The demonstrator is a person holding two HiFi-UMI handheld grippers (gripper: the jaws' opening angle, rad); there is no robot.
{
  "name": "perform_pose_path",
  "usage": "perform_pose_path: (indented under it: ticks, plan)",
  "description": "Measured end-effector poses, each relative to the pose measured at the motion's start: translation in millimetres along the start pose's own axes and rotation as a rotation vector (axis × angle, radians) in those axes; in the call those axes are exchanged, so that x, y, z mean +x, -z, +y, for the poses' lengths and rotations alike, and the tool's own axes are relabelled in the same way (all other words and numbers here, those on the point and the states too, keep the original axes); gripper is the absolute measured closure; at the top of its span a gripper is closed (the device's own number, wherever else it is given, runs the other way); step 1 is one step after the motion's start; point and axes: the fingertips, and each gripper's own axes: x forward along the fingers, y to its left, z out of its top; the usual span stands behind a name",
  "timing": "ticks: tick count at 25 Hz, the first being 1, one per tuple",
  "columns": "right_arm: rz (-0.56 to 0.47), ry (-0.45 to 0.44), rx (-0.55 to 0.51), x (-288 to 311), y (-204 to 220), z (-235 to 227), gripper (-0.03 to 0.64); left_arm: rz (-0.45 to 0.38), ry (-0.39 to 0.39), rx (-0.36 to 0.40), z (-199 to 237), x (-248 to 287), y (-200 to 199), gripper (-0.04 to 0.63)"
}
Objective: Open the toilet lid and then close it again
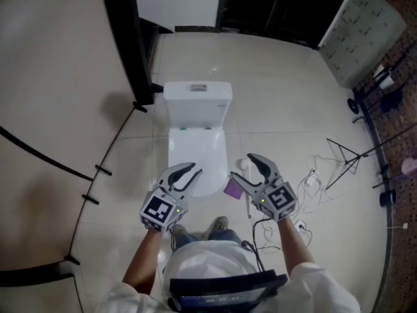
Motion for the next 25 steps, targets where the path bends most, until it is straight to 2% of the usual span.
perform_pose_path:
  ticks: [4, 7, 11, 14, 17, 21, 25]
  plan:
    - [0.056, 0.029, -0.037, -7.6, 2.2, -10.5, 0.308, -0.037, 0.007, 0.020, 12.3, -13.1, -1.6, 0.512]
    - [0.131, 0.042, -0.061, -17.8, 16.2, -19.4, 0.308, -0.020, 0.008, 0.027, 16.2, -20.5, 3.8, 0.512]
    - [0.209, -0.007, -0.155, -24.1, 33.0, -38.1, 0.308, 0.009, -0.025, 0.020, 12.3, -16.7, 11.1, 0.512]
    - [0.277, -0.097, -0.251, -16.3, 51.1, -53.9, 0.308, 0.012, -0.084, -0.006, 6.3, -2.6, 18.4, 0.512]
    - [0.331, -0.248, -0.391, -11.3, 85.0, -69.9, 0.308, 0.020, -0.170, -0.038, -4.3, 25.6, 32.2, 0.512]
    - [0.325, -0.446, -0.588, -4.9, 140.7, -98.0, 0.308, 0.036, -0.309, -0.049, -24.0, 71.6, 62.3, 0.512]
    - [0.293, -0.604, -0.777, 8.3, 199.9, -124.2, 0.308, 0.043, -0.458, -0.147, -36.0, 113.0, 105.5, 0.512]
